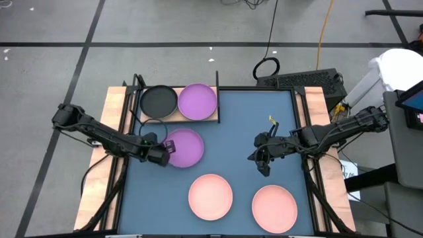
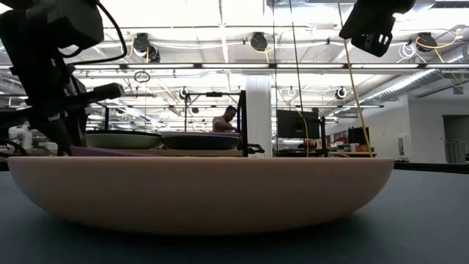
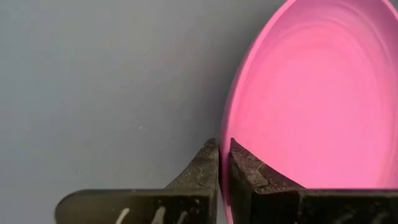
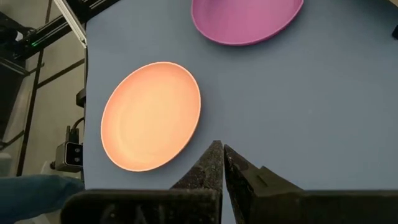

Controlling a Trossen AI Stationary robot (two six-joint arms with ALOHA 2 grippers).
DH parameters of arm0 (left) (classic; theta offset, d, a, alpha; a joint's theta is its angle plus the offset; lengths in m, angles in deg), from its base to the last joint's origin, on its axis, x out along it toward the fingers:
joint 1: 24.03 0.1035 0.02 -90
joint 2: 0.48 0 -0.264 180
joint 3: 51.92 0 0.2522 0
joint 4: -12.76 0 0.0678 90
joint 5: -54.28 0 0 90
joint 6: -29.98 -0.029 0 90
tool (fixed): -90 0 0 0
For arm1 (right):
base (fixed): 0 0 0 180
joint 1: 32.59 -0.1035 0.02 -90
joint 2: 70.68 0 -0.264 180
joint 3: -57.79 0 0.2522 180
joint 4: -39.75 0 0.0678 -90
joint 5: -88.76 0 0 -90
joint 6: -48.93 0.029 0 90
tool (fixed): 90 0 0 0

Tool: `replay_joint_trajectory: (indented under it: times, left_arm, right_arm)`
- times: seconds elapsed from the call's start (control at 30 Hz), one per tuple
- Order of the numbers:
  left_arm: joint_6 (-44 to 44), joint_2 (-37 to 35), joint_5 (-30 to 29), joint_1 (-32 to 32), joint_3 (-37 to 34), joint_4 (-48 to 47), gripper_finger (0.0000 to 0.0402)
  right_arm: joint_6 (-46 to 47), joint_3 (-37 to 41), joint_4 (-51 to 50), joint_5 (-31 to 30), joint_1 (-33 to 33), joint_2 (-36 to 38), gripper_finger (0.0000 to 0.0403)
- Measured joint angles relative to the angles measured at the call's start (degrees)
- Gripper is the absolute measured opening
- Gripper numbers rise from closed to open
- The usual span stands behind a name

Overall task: Place and stack plates onto a shelf
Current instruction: Stack the violet plate on top of the black plate on the shelf

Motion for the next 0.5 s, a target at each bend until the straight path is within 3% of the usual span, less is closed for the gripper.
replay_joint_trajectory:
  times: [0.5]
  left_arm:
    - [-8.8,-3.5,-0.6,-0.5,1.5,0.2,0.0011]
  right_arm:
    - [5.7,0.0,-0.9,-0.1,0.0,0.0,0.0]
